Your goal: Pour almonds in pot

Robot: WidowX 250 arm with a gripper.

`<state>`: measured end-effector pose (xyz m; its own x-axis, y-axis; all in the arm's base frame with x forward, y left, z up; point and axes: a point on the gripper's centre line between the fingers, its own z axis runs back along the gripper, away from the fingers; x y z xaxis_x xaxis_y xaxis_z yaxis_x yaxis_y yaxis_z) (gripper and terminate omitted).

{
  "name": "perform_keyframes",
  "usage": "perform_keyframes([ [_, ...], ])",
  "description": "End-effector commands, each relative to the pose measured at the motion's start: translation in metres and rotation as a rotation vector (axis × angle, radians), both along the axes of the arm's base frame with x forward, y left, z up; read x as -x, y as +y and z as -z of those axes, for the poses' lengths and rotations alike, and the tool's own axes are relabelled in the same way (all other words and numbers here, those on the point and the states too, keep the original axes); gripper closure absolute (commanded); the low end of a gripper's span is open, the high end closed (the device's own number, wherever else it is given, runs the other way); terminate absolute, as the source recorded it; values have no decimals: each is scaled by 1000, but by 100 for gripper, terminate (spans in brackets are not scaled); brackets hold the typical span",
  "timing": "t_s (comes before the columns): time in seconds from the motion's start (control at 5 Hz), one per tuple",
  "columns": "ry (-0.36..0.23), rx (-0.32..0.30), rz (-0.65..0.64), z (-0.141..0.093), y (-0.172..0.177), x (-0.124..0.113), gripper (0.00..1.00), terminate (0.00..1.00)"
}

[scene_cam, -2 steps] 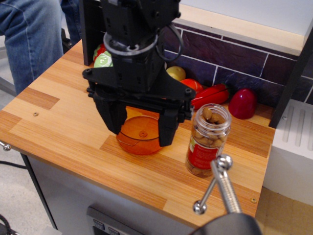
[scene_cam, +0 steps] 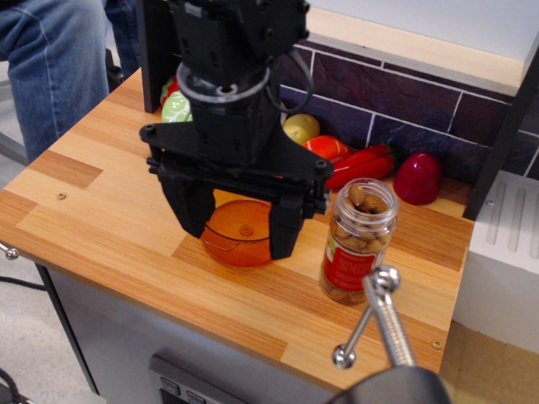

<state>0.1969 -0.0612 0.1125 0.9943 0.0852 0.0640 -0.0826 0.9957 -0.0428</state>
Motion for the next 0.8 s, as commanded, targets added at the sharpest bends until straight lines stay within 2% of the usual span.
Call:
perform_keyframes([
  [0.0, -28, -140, 459, -29, -44, -21, 0, 0],
  [0.2, 52, -339, 721, -39, -73, -38, 0, 0],
  [0.4, 212, -429, 890, -30, -97, -49, 0, 0],
  [0.6, 321, -460, 968, -15, -109, -62, 0, 0],
])
